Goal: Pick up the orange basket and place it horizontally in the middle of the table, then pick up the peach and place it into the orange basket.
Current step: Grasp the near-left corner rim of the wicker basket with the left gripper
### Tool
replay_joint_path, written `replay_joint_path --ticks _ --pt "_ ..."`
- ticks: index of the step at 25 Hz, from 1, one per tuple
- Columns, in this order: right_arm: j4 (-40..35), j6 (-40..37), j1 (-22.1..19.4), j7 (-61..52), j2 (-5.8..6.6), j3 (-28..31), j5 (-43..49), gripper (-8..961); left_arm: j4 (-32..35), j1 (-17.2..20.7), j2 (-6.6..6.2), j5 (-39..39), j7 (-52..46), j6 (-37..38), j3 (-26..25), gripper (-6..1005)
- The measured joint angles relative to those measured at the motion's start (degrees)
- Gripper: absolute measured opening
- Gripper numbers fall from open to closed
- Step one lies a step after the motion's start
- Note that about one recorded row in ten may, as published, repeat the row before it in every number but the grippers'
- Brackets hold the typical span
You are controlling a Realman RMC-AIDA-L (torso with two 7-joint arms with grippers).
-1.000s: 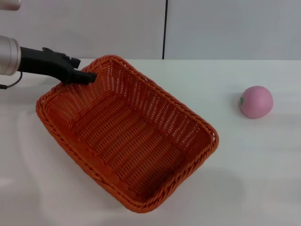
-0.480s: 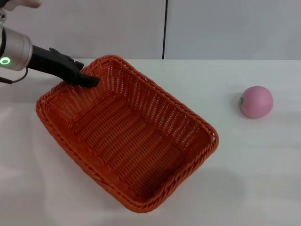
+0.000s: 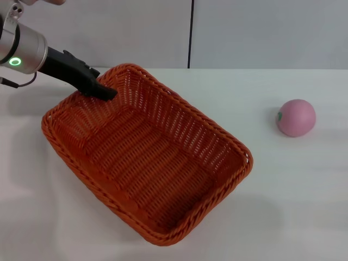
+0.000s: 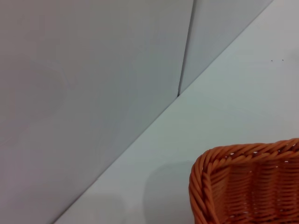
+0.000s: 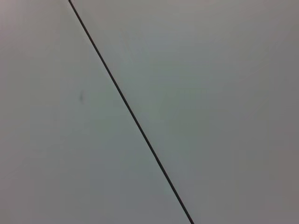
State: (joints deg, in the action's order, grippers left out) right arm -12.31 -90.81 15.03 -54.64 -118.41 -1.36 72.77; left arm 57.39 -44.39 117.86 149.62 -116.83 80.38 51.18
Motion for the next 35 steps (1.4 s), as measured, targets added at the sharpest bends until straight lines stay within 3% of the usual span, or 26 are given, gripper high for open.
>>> replay_joint_path --ticks 7,15,31,32,33,35 --pt "0.01 0.29 -0.07 0.0 -0.12 0.42 -0.16 637 -0.63 -0.36 0.0 0.06 0.54 0.1 0.41 695" --pt "0.5 1.11 0.13 -0.41 -0.24 0.78 -0.38 636 -1.33 -0.24 0.08 -0.59 0.67 0.01 1.15 242" --pt "0.78 1.77 0.57 -0.59 -0.25 1.15 -0.38 637 -1.38 -0.2 0.0 -1.44 0.73 2.26 0.09 199" --pt "1.17 2.29 0.71 -0.6 -0.23 1.0 -0.37 636 -1.41 -0.48 -0.15 -1.7 0.7 3.48 -1.28 198" --pt "1.25 2.53 0.75 -0.6 -0.22 0.93 -0.36 636 -3.93 -2.43 -1.05 -2.27 -0.26 6.67 -8.39 196" --pt "1.25 2.81 0.78 -0.61 -0.21 0.9 -0.36 637 -3.93 -2.43 -1.05 -2.27 -0.26 6.67 -8.39 194"
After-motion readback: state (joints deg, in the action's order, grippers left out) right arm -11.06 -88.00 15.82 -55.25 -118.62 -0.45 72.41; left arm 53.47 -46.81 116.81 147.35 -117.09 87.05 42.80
